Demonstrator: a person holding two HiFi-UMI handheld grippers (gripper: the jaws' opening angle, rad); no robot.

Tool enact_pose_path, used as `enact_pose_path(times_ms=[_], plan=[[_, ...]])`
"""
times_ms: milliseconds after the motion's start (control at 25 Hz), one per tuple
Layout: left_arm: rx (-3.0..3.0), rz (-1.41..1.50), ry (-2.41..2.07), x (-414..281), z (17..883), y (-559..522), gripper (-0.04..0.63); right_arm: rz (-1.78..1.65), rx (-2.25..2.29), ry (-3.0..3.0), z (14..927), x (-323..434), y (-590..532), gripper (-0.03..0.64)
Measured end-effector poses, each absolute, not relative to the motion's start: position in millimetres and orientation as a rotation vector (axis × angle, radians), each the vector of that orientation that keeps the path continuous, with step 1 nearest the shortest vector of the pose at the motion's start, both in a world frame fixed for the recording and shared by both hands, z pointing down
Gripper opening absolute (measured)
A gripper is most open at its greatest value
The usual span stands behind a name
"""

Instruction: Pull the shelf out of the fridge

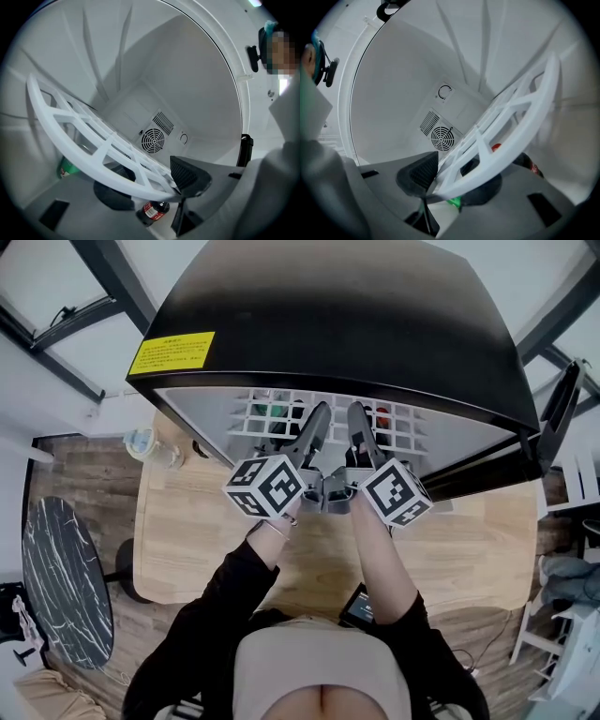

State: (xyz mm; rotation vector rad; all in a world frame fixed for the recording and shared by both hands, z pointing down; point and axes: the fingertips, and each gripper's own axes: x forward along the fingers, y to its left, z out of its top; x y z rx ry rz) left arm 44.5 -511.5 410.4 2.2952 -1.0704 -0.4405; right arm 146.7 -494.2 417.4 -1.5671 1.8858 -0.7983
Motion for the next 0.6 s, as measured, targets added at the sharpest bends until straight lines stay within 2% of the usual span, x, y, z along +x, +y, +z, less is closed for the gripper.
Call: enact_pose_path(times_ms=[600], plan=[[2.291,-0.434,-1.085,40,410,-494,0.233,-0.799,-1.580,1.893,418,143,-477,0.164]])
